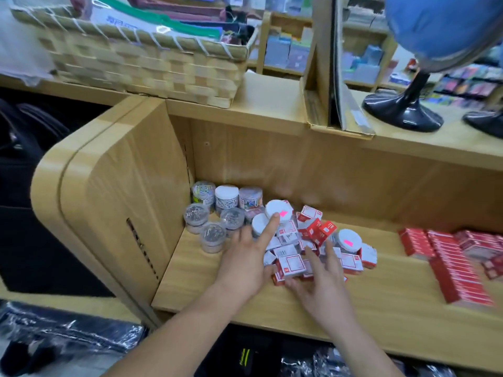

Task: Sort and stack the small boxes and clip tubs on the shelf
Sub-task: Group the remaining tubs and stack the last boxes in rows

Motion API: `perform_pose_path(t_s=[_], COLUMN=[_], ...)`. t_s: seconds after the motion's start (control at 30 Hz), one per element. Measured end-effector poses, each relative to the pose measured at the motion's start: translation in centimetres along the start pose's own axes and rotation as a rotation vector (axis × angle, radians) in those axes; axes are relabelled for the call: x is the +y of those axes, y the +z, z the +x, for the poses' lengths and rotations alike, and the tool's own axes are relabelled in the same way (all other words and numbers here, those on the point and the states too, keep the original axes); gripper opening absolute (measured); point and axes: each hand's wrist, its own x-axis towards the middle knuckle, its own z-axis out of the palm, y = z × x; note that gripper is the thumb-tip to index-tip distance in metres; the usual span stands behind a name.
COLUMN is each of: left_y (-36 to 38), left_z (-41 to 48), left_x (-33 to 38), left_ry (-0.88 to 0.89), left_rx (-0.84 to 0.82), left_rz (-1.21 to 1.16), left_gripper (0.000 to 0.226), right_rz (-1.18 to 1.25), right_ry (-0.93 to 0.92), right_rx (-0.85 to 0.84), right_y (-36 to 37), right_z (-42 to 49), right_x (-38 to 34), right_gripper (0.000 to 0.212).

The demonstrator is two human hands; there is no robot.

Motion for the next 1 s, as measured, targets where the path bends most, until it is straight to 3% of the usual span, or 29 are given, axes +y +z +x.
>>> perform_pose_path(t_s=[0.13, 0.2, 0.27, 0.33, 0.4, 0.5, 0.6, 0.73, 1.0], left_y=[-0.3, -0.6, -0.5, 0.0, 0.8, 2.2, 4.0, 5.1, 3.0], left_z=[0.2, -1.4, -3.4, -4.6, -4.4, -2.6, -2.0, -1.3, -2.4], left_x=[-0.1, -1.5, -3.8, -5.3, -4.8, -1.5, 0.3, 0.2, 1.7], left_ry=[-0.018, -0.044, -0.034, -0.047, -0.027, -0.045, -0.125, -0.093, -0.038], left_rx=[-0.010, 0.098, 0.243, 0.265, 0.197, -0.025, -0.103, 0.006, -0.060], left_rz=[-0.222, -0.267, -0.162, -0.105, -0.050, 0.059, 0.032, -0.025, -0.138], left_gripper=[0.105, 0.082, 0.064, 0.066, 0.077, 0.088, 0.089, 0.079, 0.074], right_rz=[0.002, 0.030, 0.005, -0.100, -0.209, -0.172, -0.078, -0.161, -0.260], right_ry=[-0.019, -0.009, 0.007, 0.091, 0.308, 0.511, 0.509, 0.413, 0.380], right_rx=[-0.009, 0.044, 0.201, 0.263, 0.164, -0.034, -0.071, 0.058, 0.075], right_y=[-0.7, -1.6, -2.6, -4.0, -5.1, -5.9, -4.8, -3.0, -3.3], right_z=[0.1, 0.2, 0.6, 1.8, 3.5, 5.2, 4.6, 2.0, -0.7], right_x=[0.6, 0.1, 0.4, 1.5, 2.8, 3.9, 4.9, 5.5, 3.5], right_gripper=[0.078, 0.071, 0.068, 0.082, 0.100, 0.108, 0.105, 0.106, 0.104])
